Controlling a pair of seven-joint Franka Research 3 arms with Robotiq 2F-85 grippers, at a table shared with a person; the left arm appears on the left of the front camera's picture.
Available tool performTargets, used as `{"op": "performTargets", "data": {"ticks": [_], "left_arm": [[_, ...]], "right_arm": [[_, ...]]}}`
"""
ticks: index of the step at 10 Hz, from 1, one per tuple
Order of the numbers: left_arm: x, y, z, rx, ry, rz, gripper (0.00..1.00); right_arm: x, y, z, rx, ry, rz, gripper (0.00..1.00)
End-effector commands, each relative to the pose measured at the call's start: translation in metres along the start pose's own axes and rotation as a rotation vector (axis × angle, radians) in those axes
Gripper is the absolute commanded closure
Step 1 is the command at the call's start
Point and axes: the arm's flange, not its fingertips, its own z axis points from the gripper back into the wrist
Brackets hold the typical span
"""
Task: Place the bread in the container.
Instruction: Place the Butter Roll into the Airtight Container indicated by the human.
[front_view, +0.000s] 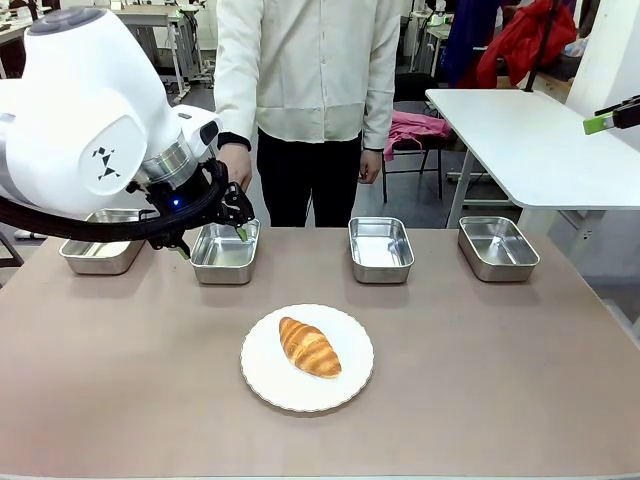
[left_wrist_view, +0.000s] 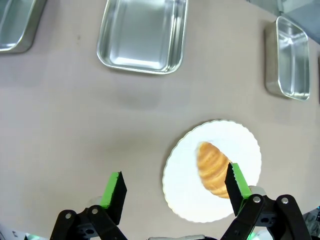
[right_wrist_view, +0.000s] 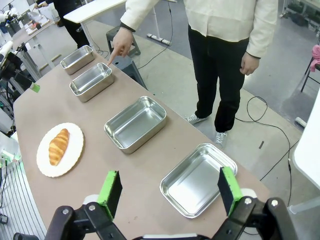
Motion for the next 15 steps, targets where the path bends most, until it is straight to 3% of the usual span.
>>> {"op": "performTargets", "data": {"ticks": [1,3,4,7,9,12,15], "left_arm": [[0.0,0.0,-0.002,0.002,0.003,0.001,0.0],[-0.034,-0.062,-0.015,0.125,0.028,0.034,0.0],[-0.041,-0.082,-0.018,0.171,0.087,0.148,0.0],[-0.07,-0.115,-0.036,0.251,0.103,0.348,0.0],[-0.088,-0.118,-0.046,0.226,0.049,0.39,0.0],[-0.104,-0.119,-0.073,0.142,0.024,0.346,0.0],[-0.111,-0.109,-0.098,0.134,0.038,0.378,0.0]], "right_arm": [[0.001,0.001,0.0,0.001,-0.003,0.002,0.0],[0.001,0.001,0.0,0.001,-0.003,0.002,0.0],[0.001,0.001,0.0,0.001,-0.003,0.002,0.0],[0.001,0.001,0.0,0.001,-0.003,0.002,0.0],[0.001,0.001,0.0,0.001,-0.003,0.002,0.0],[0.001,0.001,0.0,0.001,-0.003,0.002,0.0],[0.001,0.001,0.0,0.001,-0.003,0.002,0.0]]}}
